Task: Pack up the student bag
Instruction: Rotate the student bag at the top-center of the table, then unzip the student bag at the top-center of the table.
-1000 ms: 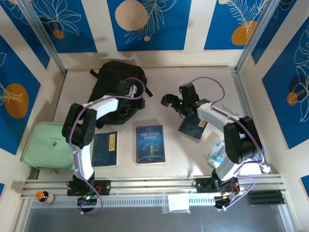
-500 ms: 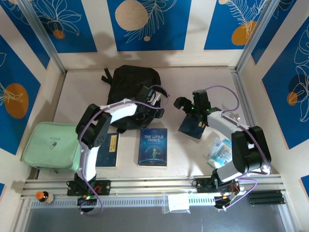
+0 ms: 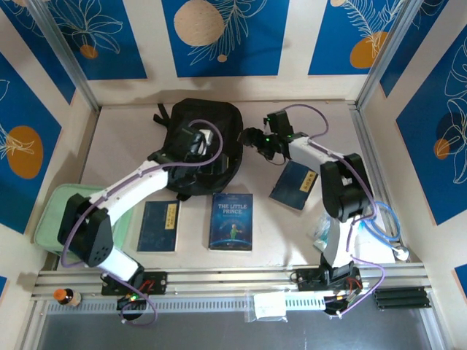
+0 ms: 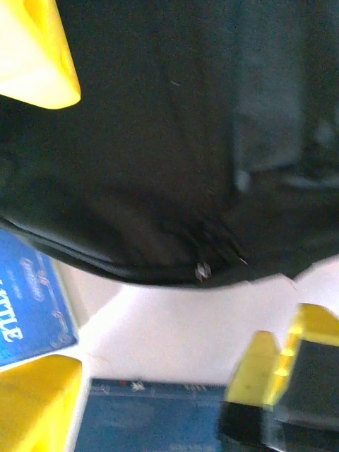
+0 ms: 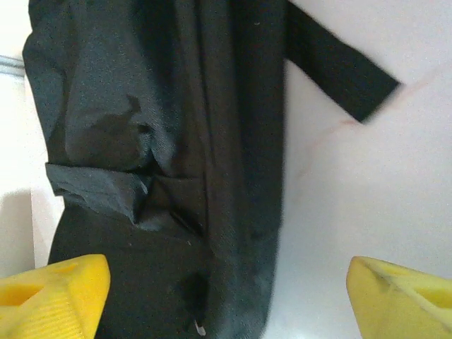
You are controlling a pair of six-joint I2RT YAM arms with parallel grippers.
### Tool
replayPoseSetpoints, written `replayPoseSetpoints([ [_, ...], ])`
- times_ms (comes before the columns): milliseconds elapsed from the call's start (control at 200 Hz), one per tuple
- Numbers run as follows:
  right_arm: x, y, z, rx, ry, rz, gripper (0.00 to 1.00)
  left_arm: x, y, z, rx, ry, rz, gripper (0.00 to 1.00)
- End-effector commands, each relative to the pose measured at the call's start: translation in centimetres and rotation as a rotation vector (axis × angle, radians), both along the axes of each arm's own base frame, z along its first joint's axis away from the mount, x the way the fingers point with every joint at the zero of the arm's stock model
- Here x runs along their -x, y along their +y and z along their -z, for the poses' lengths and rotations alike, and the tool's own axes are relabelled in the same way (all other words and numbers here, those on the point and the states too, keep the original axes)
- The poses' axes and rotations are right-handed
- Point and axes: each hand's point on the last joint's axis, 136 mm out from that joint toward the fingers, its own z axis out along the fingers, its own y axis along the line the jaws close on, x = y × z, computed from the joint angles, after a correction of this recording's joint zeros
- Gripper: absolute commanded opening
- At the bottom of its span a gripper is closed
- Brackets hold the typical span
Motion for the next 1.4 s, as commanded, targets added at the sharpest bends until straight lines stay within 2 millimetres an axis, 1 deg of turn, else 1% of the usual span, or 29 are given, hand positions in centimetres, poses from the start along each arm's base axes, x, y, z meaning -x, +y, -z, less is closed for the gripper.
replayPoseSetpoints([
  [0, -0.4, 1.3, 1.6, -0.007, 0.079, -0.04, 0.81, 2.1, 3.0, 4.2, -0.007, 0.132, -0.139, 0.9],
  [35, -0.9, 1.5, 2.0, -0.004, 0.087, -0.044, 0.78, 2.4, 3.7, 5.2, -0.009, 0.148, -0.161, 0.89],
  [80, -1.4, 1.8, 2.3, -0.002, 0.095, -0.055, 0.71, 2.7, 4.6, 6.5, -0.011, 0.18, -0.194, 0.88],
  [85, -1.4, 1.8, 2.4, 0.0, 0.099, -0.057, 0.69, 2.8, 4.6, 6.7, -0.011, 0.184, -0.197, 0.88],
  [105, -1.5, 1.9, 2.6, 0.004, 0.104, -0.06, 0.67, 2.9, 4.9, 7.2, -0.009, 0.2, -0.209, 0.88],
  [110, -1.6, 1.8, 2.6, 0.006, 0.106, -0.06, 0.64, 2.9, 5.0, 7.3, -0.008, 0.202, -0.211, 0.88],
  [170, -1.8, 1.7, 3.3, 0.022, 0.127, -0.058, 0.53, 3.0, 5.6, 8.5, -0.001, 0.23, -0.235, 0.86],
  [210, -1.8, 1.3, 3.9, 0.033, 0.146, -0.045, 0.48, 3.0, 5.8, 9.1, 0.002, 0.241, -0.249, 0.86],
  [230, -1.7, 1.1, 4.3, 0.039, 0.156, -0.039, 0.42, 3.0, 5.9, 9.4, 0.005, 0.245, -0.253, 0.85],
  [290, -1.3, 0.1, 5.2, 0.054, 0.189, -0.012, 0.31, 2.8, 5.8, 10.1, 0.019, 0.254, -0.259, 0.85],
  [345, -0.8, -1.0, 5.9, 0.064, 0.213, 0.024, 0.25, 2.6, 5.7, 10.6, 0.027, 0.259, -0.258, 0.85],
  [365, -0.5, -1.6, 6.3, 0.068, 0.225, 0.037, 0.24, 2.5, 5.6, 10.7, 0.029, 0.261, -0.256, 0.85],
  [435, 0.3, -3.0, 6.8, 0.068, 0.245, 0.07, 0.21, 2.1, 5.2, 11.2, 0.036, 0.265, -0.242, 0.85],
  [500, 1.3, -4.2, 7.2, 0.068, 0.267, 0.102, 0.2, 1.5, 4.8, 11.4, 0.034, 0.263, -0.22, 0.84],
  [600, 2.9, -5.1, 6.9, 0.039, 0.268, 0.12, 0.2, 0.4, 4.3, 10.7, 0.015, 0.245, -0.179, 0.85],
  [700, 3.9, -4.9, 5.7, -0.017, 0.234, 0.099, 0.2, -0.9, 3.4, 8.4, 0.024, 0.198, -0.131, 0.85],
  [755, 4.1, -4.7, 4.6, -0.042, 0.207, 0.087, 0.21, -1.5, 2.8, 6.9, 0.046, 0.176, -0.11, 0.84],
  [855, 4.2, -4.5, 2.9, -0.073, 0.179, 0.079, 0.27, -2.0, 1.6, 4.4, 0.106, 0.165, -0.096, 0.84],
  [935, 4.5, -4.4, 1.5, -0.092, 0.158, 0.072, 0.36, -2.2, 0.5, 3.1, 0.175, 0.183, -0.098, 0.84],
  [990, 4.8, -4.3, 0.8, -0.11, 0.153, 0.069, 0.45, -2.2, -0.3, 2.6, 0.232, 0.209, -0.105, 0.82],
  [1070, 5.7, -3.8, 0.2, -0.136, 0.161, 0.054, 0.51, -2.1, -1.7, 2.4, 0.328, 0.259, -0.113, 0.8],
  [1145, 7.0, -3.1, 0.0, -0.15, 0.175, 0.033, 0.52, -2.0, -3.5, 2.3, 0.42, 0.299, -0.09, 0.75],
  [1265, 9.1, -2.1, 0.8, -0.156, 0.235, 0.018, 0.52, -2.0, -5.3, 2.8, 0.493, 0.352, -0.082, 0.7],
  [1395, 10.8, -0.9, 1.6, -0.17, 0.277, -0.006, 0.52, -1.7, -6.6, 4.0, 0.489, 0.399, -0.093, 0.68],
])
